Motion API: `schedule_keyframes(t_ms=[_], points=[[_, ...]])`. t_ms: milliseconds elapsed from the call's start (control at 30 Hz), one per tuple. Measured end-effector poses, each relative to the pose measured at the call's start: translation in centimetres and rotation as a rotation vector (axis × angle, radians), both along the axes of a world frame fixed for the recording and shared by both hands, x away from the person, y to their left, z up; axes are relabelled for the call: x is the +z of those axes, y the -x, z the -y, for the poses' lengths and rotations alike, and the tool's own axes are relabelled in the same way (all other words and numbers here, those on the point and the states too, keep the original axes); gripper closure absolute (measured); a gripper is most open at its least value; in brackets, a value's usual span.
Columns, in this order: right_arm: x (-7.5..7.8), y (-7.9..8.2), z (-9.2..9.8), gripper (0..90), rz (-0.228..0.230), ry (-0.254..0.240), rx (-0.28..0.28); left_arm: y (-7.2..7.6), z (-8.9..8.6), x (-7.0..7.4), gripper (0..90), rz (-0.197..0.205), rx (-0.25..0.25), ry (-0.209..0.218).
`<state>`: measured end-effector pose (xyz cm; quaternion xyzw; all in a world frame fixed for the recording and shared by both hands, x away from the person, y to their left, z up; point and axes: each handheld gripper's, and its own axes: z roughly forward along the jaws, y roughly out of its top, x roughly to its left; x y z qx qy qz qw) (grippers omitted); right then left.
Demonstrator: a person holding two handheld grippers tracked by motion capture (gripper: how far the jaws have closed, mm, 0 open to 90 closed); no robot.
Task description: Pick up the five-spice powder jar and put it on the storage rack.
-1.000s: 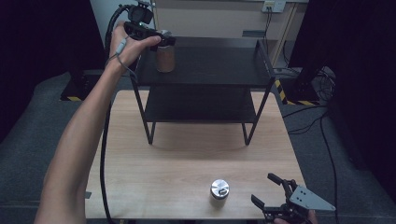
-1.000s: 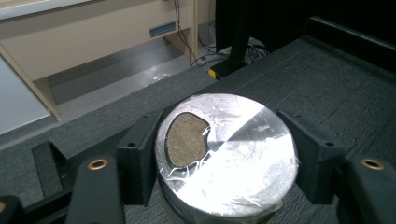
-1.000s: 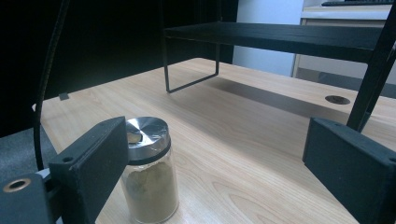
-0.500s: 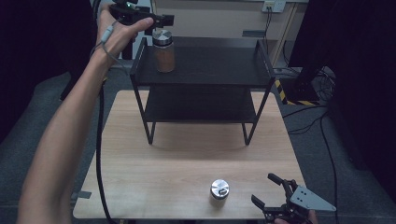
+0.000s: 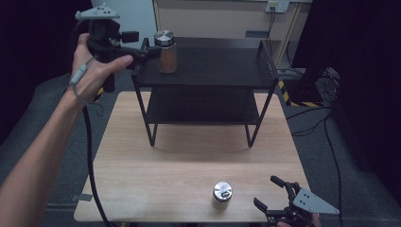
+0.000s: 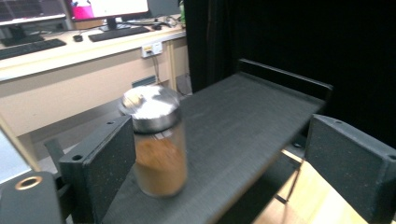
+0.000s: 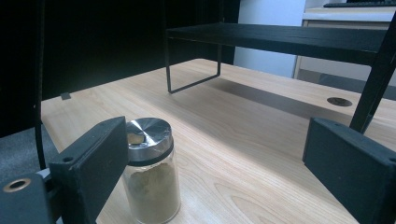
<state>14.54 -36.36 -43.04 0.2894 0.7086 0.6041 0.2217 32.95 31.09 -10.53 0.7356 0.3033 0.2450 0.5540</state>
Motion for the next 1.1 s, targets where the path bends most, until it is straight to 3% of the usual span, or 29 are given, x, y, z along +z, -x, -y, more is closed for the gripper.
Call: schedule_keyframes(t_ms=[200, 633, 1100], points=[[0.0, 0.0, -0.1, 7.7, -0.002, 0.001, -0.003, 2.4, -1.1, -3.3, 6.1, 0.030, -0.044, 0.020], [0.0, 0.0, -0.1, 7.8, -0.002, 0.003, -0.008, 6.0, -1.9, -9.8, 6.2, 0.062, -0.064, 0.039], [0.0, 0.0, -0.2, 7.8, -0.001, 0.004, -0.011, 8.0, -2.4, -15.9, 6.2, 0.072, -0.046, 0.044]])
